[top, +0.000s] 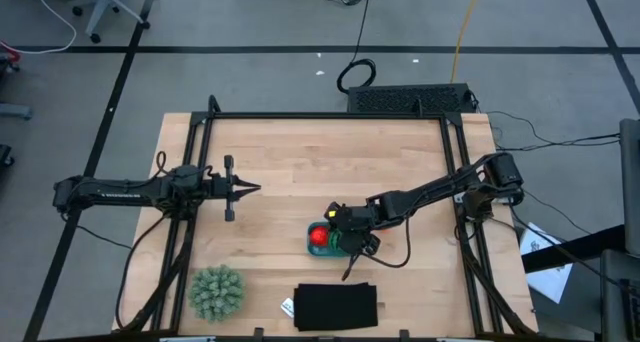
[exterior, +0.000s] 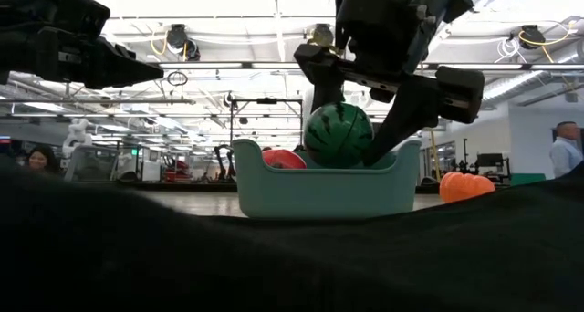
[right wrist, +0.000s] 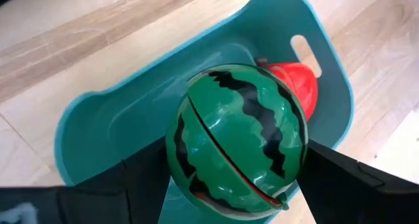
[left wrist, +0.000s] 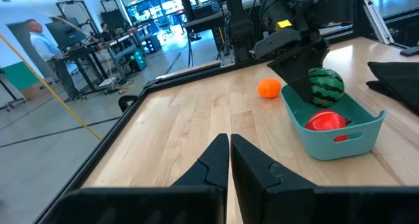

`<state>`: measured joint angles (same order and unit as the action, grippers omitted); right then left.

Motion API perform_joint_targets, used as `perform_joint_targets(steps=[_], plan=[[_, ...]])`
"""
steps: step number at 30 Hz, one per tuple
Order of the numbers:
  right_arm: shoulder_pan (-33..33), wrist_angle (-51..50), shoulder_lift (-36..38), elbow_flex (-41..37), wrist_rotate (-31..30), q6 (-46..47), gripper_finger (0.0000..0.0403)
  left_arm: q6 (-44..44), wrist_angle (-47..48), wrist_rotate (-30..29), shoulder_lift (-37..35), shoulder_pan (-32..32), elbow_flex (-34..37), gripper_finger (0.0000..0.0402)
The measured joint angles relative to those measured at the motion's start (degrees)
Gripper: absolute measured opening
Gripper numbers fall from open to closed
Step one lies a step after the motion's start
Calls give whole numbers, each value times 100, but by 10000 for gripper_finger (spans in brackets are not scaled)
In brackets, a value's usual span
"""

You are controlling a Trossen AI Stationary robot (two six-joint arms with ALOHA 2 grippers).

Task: Pick and placing Produce into tupperware
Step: Put the green watermelon into the blue bin

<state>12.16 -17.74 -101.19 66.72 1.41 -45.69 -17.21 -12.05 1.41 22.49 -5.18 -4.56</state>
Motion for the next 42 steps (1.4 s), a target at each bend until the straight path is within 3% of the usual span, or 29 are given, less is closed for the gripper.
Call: perform_joint_targets(steps=[21, 36, 42], plan=[[-50, 229, -289, 72, 290, 723, 279, 64, 35, 0, 1, 1, 0, 21], [-42, -157, -396, 156, 127, 967, 279, 101, 37, 2, 49, 3, 0, 21], [-46, -827, -409, 612, 103, 1053, 288, 103, 36, 2, 49, 3, 0, 21]])
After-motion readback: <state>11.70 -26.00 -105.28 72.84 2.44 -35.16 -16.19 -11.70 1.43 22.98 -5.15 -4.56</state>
